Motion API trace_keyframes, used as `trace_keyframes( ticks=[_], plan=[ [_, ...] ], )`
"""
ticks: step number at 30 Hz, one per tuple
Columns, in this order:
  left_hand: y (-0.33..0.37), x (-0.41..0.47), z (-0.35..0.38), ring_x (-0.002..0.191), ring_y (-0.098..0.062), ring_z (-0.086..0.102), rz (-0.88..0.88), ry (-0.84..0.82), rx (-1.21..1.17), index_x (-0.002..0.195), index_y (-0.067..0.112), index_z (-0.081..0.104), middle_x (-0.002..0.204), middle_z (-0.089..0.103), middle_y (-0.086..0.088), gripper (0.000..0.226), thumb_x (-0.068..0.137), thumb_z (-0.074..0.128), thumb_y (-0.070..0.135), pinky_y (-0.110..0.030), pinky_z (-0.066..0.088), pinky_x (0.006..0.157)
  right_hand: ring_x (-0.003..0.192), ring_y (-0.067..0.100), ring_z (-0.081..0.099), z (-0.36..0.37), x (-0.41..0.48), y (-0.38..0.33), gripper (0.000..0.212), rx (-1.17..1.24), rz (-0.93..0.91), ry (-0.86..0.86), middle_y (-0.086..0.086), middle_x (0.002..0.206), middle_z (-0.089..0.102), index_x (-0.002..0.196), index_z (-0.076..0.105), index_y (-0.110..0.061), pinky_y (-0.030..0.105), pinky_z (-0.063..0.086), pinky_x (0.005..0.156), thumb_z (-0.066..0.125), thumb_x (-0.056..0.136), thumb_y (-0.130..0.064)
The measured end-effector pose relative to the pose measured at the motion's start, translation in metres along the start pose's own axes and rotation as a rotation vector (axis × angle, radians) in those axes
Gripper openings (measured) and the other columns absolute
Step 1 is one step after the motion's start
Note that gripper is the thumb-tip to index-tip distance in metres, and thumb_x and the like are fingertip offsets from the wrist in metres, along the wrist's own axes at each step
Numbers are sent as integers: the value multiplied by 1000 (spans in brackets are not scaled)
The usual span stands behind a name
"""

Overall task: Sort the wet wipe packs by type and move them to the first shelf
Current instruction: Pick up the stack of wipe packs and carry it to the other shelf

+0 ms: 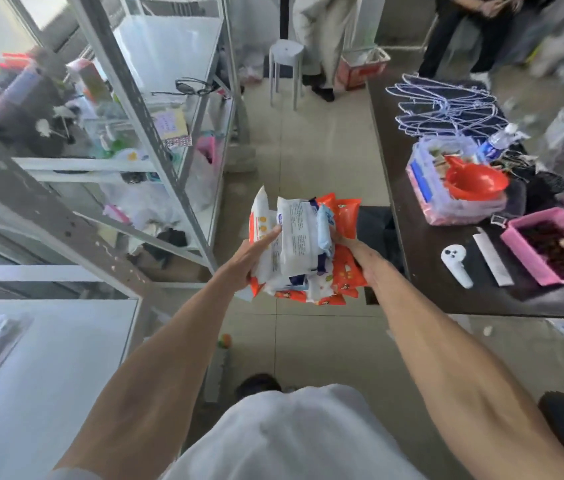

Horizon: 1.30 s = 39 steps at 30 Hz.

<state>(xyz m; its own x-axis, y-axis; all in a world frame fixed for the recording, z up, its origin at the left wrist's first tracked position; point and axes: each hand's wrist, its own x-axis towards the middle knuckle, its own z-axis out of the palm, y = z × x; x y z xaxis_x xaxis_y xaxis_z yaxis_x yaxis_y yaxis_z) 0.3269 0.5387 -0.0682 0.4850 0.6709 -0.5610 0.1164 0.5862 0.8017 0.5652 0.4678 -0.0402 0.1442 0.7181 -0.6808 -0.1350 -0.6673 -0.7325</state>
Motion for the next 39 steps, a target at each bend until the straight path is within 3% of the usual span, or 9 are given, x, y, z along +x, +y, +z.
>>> trace_keyframes(
  ticks=[4, 8, 15, 19, 32, 36, 39],
  plan=[
    [25, 36, -11, 93, -28, 78, 26, 22, 18, 133, 18, 59, 112, 78, -10, 84, 72, 74, 73, -39, 62, 73, 88, 30, 74, -5, 32, -35, 43, 6, 11, 11, 10, 93, 77, 101, 71, -18, 42, 58, 75, 73, 86, -58],
    [51, 85, -34, 108, -32, 75, 7, 20, -27, 139, 18, 57, 125, 74, -13, 79, 79, 72, 68, -41, 63, 77, 89, 30, 74, -3, 83, -72, 42, -7, 14, -24, 9, 96, 77, 107, 70, -19, 40, 58, 71, 72, 88, -56],
    [118, 201, -85, 118, -36, 70, 44, -12, -88, 140, 17, 57, 131, 71, -13, 97, 64, 84, 69, -58, 55, 100, 92, 31, 76, 8, 200, -159, 49, -32, 38, -10, 11, 99, 80, 115, 72, -17, 42, 61, 76, 74, 86, -56],
    [170, 268, -115, 120, -37, 69, 33, -7, -109, 141, 17, 56, 132, 71, -13, 95, 67, 83, 69, -61, 53, 102, 98, 34, 77, 13, 262, -221, 62, -63, 45, 13, 12, 106, 80, 119, 72, -16, 46, 61, 86, 77, 80, -63],
    [300, 443, -173, 122, -43, 66, 21, -38, -105, 141, 15, 58, 134, 68, -17, 84, 77, 79, 66, -66, 49, 104, 98, 33, 76, 4, 422, -372, 57, -44, 22, 1, 13, 107, 79, 118, 71, -15, 41, 61, 78, 74, 84, -61],
    [334, 504, -181, 123, -42, 66, 16, -22, -109, 143, 18, 54, 136, 67, -15, 78, 84, 75, 63, -66, 49, 104, 100, 34, 76, -10, 492, -408, 67, -41, 34, -41, 13, 107, 80, 121, 71, -14, 49, 61, 91, 77, 77, -65],
    [372, 552, -185, 122, -41, 66, 22, -16, -118, 144, 17, 53, 136, 67, -16, 77, 84, 74, 61, -65, 50, 103, 101, 35, 76, -24, 547, -446, 68, -29, 40, -71, 14, 108, 80, 121, 71, -14, 50, 60, 92, 78, 76, -64]
  ],
)
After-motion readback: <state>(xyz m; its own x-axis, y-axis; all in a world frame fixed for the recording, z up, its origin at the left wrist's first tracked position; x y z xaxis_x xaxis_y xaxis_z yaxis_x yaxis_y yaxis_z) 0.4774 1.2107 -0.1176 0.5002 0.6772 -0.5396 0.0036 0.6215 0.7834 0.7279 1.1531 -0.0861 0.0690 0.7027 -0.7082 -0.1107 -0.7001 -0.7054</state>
